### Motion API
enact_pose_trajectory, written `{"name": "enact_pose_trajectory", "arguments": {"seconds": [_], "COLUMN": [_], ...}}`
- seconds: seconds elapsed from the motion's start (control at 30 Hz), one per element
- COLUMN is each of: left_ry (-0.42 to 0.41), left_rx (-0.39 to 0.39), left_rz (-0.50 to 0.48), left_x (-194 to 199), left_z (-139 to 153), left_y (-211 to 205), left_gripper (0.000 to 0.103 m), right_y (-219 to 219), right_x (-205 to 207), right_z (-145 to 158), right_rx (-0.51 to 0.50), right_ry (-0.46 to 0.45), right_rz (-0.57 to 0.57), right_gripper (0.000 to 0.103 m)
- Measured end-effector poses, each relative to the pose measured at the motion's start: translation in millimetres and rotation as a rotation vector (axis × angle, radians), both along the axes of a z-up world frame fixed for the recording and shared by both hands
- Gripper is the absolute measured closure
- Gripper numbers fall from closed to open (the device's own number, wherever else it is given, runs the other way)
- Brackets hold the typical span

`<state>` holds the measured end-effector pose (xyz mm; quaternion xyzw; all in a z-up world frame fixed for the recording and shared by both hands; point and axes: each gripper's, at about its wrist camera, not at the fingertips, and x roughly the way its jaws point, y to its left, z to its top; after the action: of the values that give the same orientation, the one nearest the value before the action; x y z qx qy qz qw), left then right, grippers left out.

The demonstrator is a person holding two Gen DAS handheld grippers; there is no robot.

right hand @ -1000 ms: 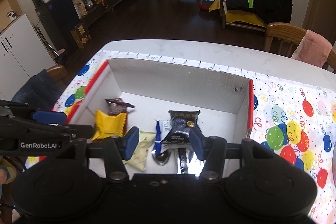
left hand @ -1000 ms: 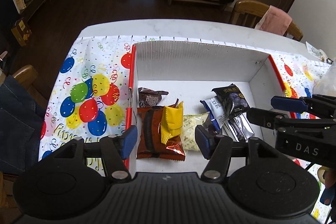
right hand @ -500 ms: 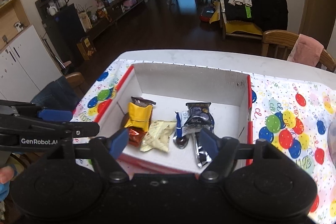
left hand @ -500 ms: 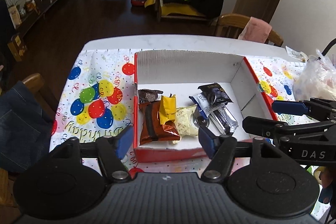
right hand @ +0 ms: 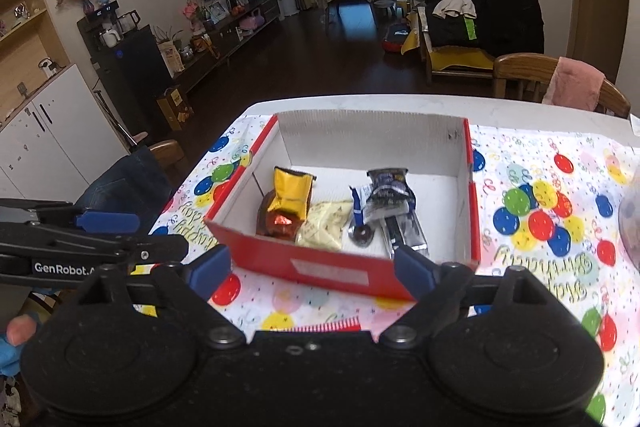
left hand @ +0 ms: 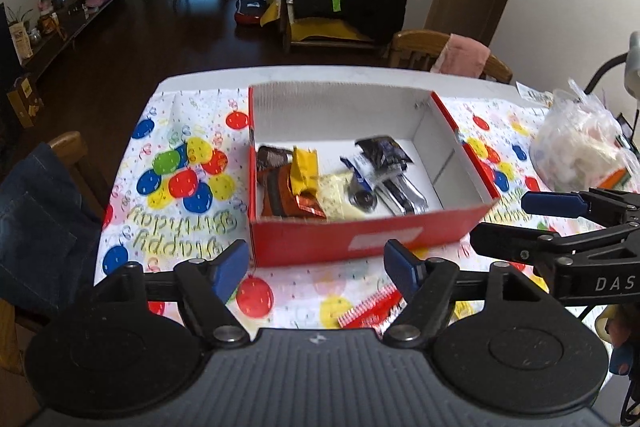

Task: Organize snacks
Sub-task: 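Withdraw both tools from the box toward the remaining snacks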

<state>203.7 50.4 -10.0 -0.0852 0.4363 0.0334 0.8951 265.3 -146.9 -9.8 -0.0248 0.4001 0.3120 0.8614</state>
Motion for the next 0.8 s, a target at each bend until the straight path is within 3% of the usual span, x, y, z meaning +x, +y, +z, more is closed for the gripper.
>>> {"name": "enact_pose_trajectory", "arguments": {"seconds": [0.47, 0.8], "left_ry": [0.062, 0.188], "left_rx": [-0.038, -0.049], "left_rz": [0.030, 0.052], "left_x": [-39.5, -48.2], "left_z": [-40.5, -89.1], "left_y": [-5.6, -8.9], "left_gripper": [0.021, 0.021], "right_y": [-30.2, -44.0], "right_x": [-41.0, -62.0], "right_z": [-39.9, -89.0], "right_rx": [-0.015, -0.152], "right_ry": [0.044, 0.048], "right_rz": [-0.009, 0.011], "right_gripper": [0.003, 0.003]}}
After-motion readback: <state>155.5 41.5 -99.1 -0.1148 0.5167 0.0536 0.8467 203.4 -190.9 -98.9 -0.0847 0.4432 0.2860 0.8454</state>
